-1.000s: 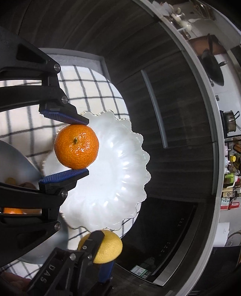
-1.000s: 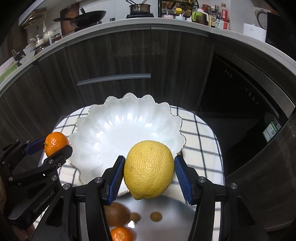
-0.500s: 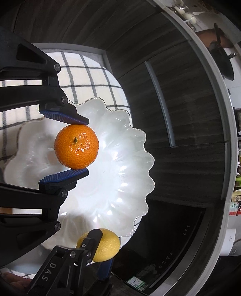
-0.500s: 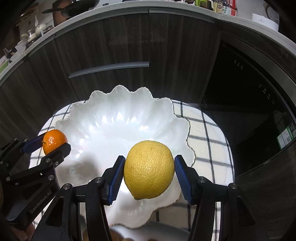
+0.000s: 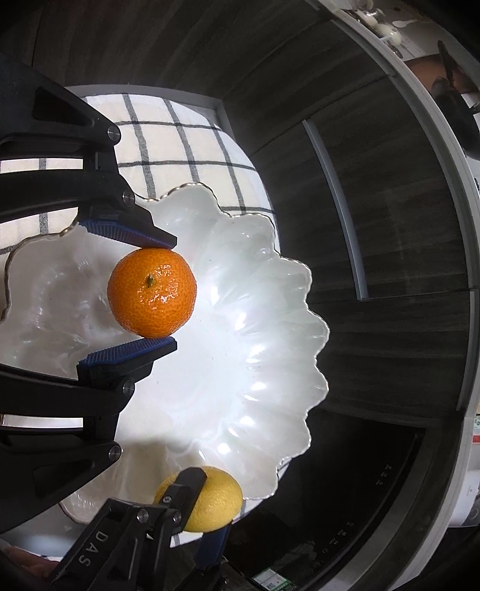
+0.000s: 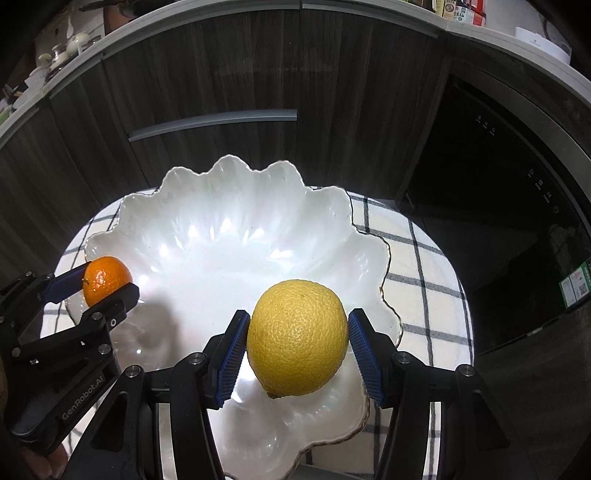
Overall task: Organize fruits
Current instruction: 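Carry the mandarin and lemon over the white bowl with both tools, then release the mandarin and lemon into the bowl and withdraw both tools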
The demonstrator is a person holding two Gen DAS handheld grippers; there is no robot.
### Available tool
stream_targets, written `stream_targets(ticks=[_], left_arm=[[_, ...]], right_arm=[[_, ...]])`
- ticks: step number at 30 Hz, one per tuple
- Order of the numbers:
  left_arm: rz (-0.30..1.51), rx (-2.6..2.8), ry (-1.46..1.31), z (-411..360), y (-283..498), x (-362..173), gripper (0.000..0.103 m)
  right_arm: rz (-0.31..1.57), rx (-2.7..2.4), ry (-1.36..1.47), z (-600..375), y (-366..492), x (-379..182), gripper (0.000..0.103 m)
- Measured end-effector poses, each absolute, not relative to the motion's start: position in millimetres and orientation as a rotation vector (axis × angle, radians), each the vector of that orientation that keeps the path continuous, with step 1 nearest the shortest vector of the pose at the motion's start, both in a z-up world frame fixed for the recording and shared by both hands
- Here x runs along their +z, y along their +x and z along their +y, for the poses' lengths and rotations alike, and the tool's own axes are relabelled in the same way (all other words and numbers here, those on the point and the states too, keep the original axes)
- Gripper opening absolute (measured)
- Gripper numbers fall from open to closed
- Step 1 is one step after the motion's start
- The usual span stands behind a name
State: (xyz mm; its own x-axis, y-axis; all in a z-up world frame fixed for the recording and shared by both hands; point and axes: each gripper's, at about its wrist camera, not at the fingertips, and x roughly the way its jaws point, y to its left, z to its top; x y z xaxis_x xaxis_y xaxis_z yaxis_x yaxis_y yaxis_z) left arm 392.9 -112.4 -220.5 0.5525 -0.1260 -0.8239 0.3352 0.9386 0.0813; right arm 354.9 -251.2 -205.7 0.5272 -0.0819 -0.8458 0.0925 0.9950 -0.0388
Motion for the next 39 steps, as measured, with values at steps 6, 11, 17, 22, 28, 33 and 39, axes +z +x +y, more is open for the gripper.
stream_targets(ticks=[6, 11, 17, 22, 28, 33, 39], left_arm=[[0.909, -0.24, 0.259, -111.4, 389.1, -212.4, 0.073], [0.886, -0.226, 0.257, -109.8, 386.8, -202.2, 0.087], [0.854, -0.212, 0.242, -105.5, 380.6, -190.1, 0.1], [0.84, -0.207, 0.237, -106.0, 373.0, -180.0, 0.1], [0.81, -0.206, 0.242, -107.2, 354.6, -160.6, 0.1], [0.8, -0.204, 0.254, -107.9, 336.6, -146.6, 0.1], [0.802, -0.196, 0.252, -109.7, 314.0, -134.8, 0.1]], right_arm=[[0.938, -0.158, -0.024, -253.1, 350.8, -186.5, 0.082], [0.922, -0.174, -0.021, -255.0, 348.6, -177.2, 0.083], [0.902, -0.197, -0.015, -256.7, 343.2, -168.5, 0.088], [0.889, -0.21, -0.009, -257.9, 332.5, -160.0, 0.088], [0.86, -0.229, -0.006, -259.8, 311.4, -142.2, 0.088], [0.846, -0.246, 0.013, -266.5, 293.9, -130.2, 0.088], [0.823, -0.27, 0.006, -267.2, 268.3, -117.0, 0.088]])
